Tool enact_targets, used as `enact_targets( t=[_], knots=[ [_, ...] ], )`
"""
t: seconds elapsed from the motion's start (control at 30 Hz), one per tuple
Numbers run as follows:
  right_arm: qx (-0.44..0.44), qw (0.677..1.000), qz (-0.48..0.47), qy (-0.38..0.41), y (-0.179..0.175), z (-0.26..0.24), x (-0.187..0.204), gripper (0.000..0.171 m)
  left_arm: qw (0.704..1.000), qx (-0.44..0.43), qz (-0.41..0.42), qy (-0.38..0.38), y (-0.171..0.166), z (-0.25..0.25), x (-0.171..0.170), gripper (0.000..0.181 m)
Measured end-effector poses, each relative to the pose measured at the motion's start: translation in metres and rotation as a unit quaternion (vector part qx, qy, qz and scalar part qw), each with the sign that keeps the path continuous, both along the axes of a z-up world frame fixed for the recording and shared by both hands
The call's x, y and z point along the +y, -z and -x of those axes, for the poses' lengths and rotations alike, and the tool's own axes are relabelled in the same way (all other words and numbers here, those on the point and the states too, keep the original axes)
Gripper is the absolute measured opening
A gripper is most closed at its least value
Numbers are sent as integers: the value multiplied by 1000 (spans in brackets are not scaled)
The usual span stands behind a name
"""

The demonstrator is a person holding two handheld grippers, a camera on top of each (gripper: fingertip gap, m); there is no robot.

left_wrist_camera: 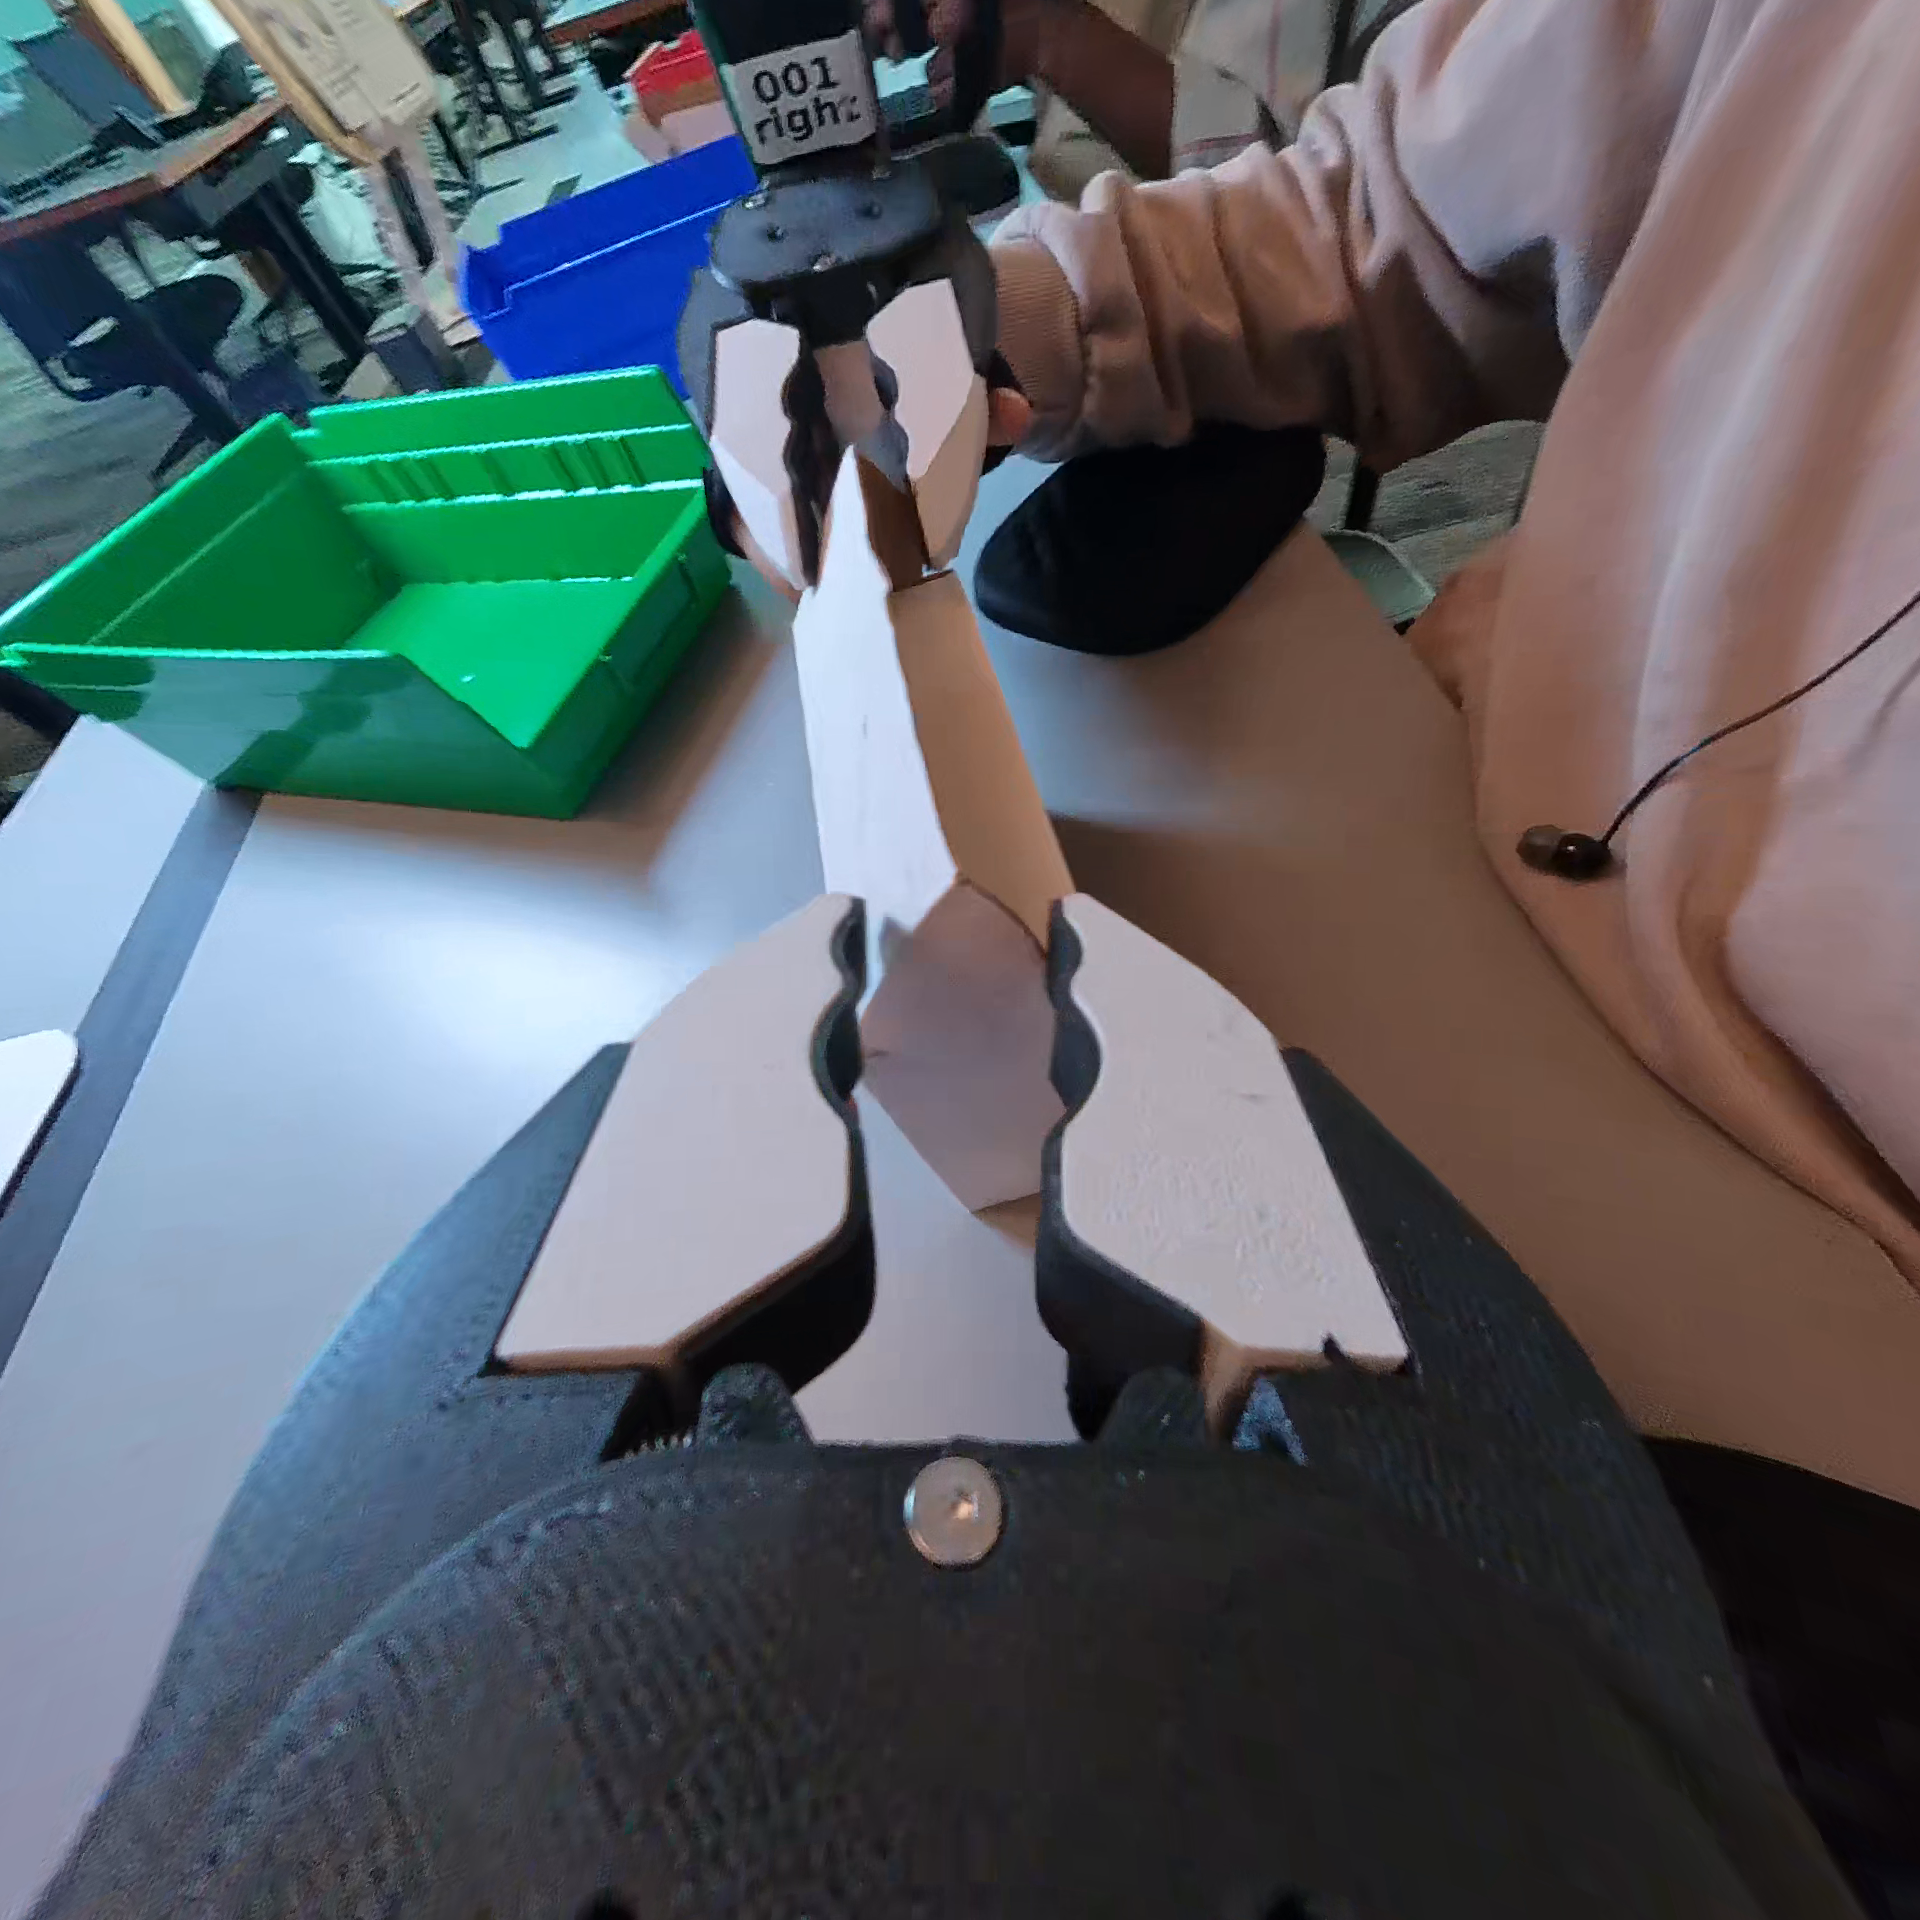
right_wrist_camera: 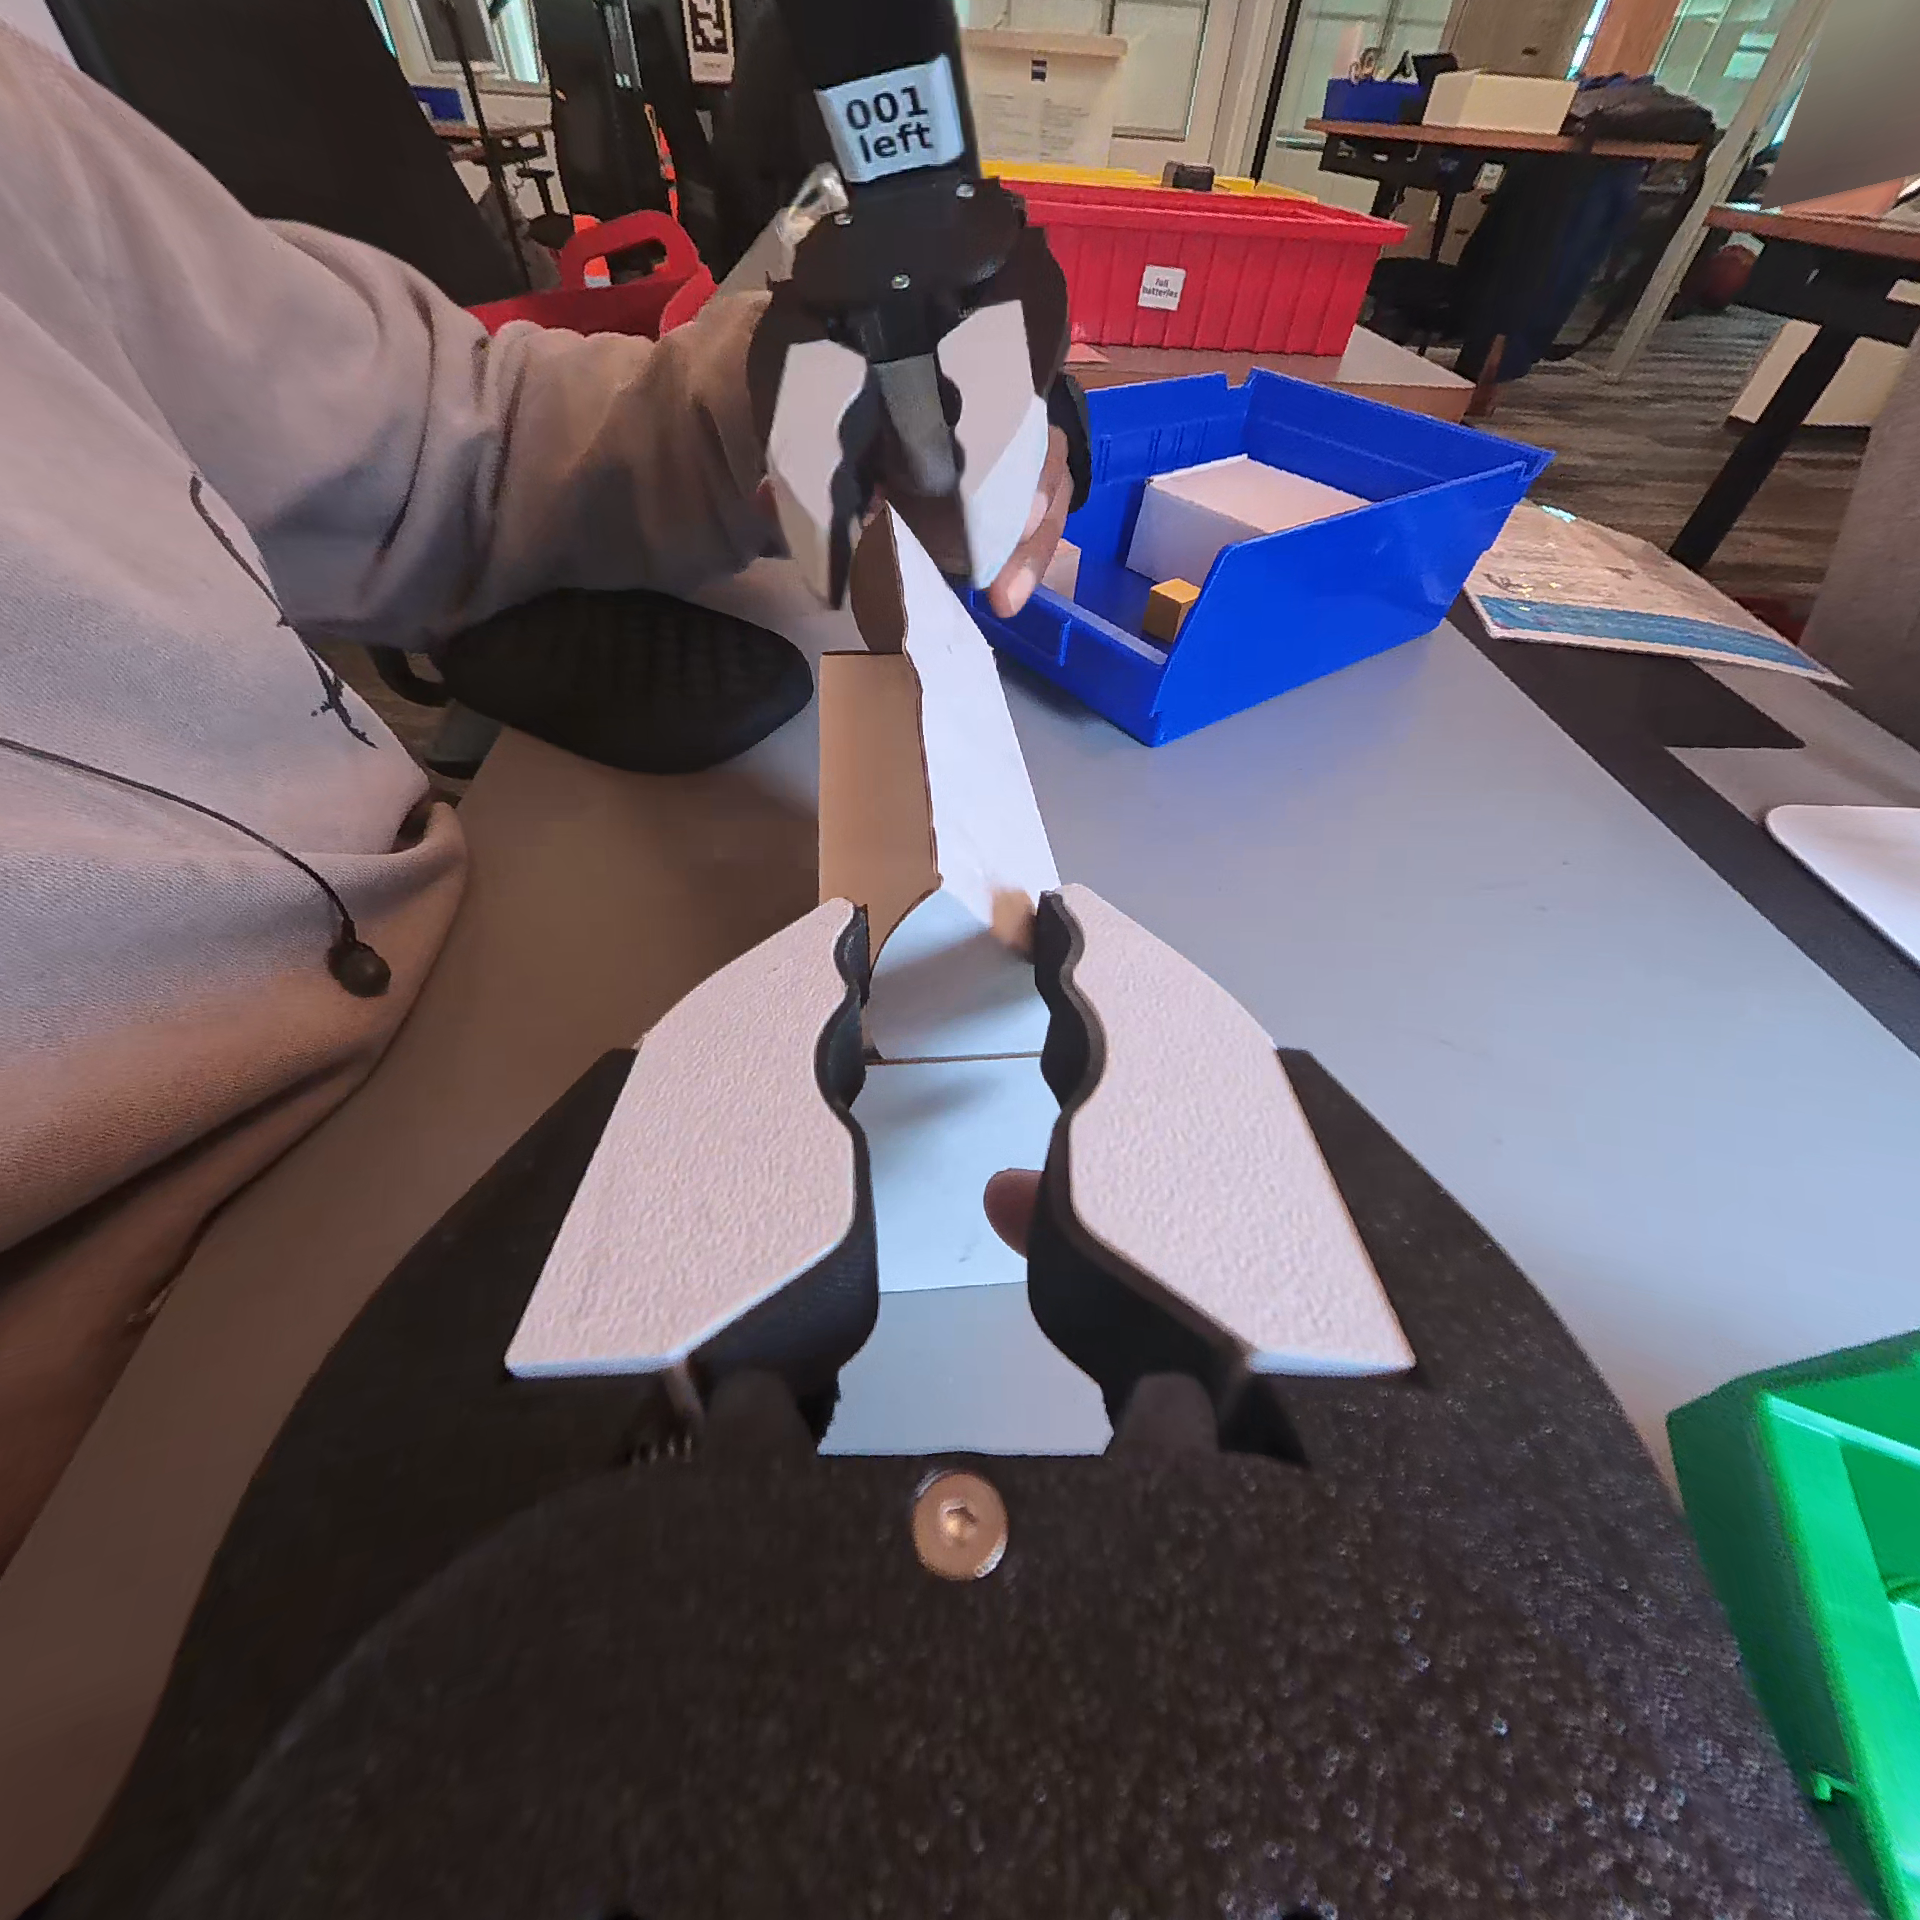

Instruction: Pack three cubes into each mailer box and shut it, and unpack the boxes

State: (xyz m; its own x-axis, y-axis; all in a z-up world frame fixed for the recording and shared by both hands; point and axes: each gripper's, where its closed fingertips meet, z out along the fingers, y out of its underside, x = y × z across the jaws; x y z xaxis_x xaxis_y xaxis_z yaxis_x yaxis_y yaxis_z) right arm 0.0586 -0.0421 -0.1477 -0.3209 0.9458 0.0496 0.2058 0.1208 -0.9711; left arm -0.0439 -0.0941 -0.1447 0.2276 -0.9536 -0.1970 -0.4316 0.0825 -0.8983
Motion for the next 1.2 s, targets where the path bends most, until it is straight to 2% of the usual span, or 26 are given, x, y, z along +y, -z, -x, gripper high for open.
enact_targets(
  t=[0.1,0.3,0.5,0.67,0.8,0.97,1.2],
  knots=[
    [2,1000,4,3,0,-1,1,30,999,-14,30,12,-2,-2,3,29],
    [6,999,35,0,-4,0,2,30,988,-85,126,-26,-10,-1,12,27],
    [-5,999,38,7,-6,2,1,30,947,-152,274,-74,-12,2,23,24],
    [-54,992,111,11,-10,4,5,29,907,-214,349,-97,-16,2,28,23],
    [-75,990,120,2,-10,6,5,28,921,-203,316,-107,-15,2,27,22],
    [-100,974,201,-13,-13,7,11,28,903,-222,345,-128,-17,1,29,21],
    [-63,990,127,5,-11,5,4,28,948,-197,199,-153,-13,-6,14,21]
  ],
)
